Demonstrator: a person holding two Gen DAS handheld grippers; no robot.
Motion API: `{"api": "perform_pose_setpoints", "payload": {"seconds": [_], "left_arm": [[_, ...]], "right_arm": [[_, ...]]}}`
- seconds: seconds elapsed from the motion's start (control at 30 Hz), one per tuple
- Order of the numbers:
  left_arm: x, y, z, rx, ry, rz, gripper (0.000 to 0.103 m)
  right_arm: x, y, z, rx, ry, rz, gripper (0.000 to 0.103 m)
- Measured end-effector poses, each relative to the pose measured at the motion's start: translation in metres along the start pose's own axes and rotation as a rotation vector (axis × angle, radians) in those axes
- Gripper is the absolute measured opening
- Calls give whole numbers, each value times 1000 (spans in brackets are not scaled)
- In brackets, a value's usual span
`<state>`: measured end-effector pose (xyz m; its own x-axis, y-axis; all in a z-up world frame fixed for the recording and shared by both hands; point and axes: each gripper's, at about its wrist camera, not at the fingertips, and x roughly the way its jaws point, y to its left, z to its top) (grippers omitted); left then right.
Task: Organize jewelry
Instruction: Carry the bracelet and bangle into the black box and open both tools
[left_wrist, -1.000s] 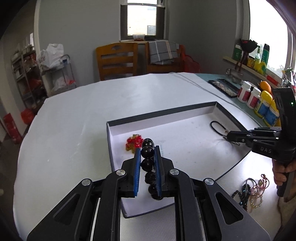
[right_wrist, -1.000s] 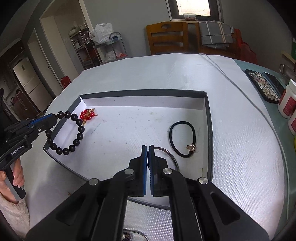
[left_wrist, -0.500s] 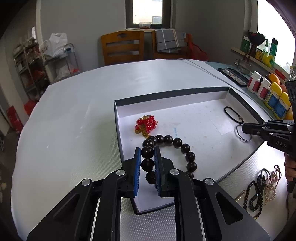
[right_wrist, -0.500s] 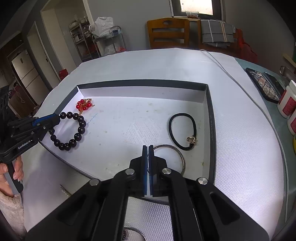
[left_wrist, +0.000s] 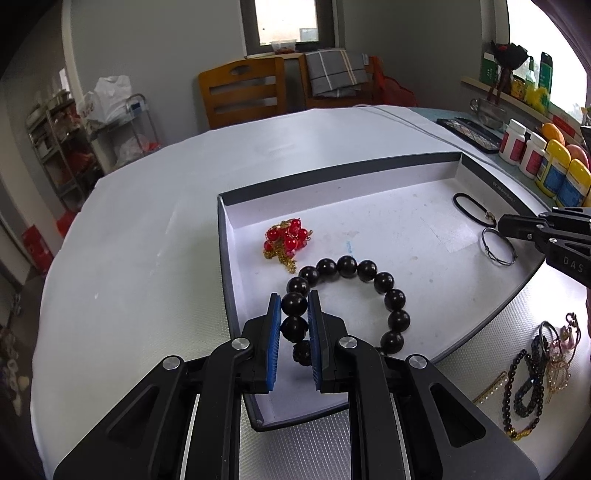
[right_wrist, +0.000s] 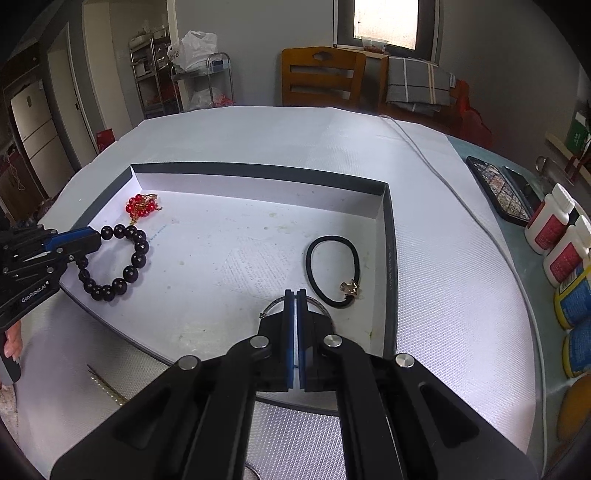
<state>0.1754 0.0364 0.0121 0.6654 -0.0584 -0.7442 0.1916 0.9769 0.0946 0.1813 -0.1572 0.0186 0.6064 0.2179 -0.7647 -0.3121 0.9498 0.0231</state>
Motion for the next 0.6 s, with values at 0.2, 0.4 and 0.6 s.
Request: {"api": "perform_pose_setpoints", "payload": {"seconds": [0.2, 0.4, 0.6], "left_arm": [[3, -3, 0, 17, -1, -7, 15], [2, -4, 0, 18, -7, -12, 17], [-4, -4, 1, 21, -37, -9, 42]], "right_arm": [[3, 2, -1, -15, 1, -19, 1], [3, 1, -1, 10, -1, 18, 1], [-1, -2, 1, 32, -24, 27, 7]]}}
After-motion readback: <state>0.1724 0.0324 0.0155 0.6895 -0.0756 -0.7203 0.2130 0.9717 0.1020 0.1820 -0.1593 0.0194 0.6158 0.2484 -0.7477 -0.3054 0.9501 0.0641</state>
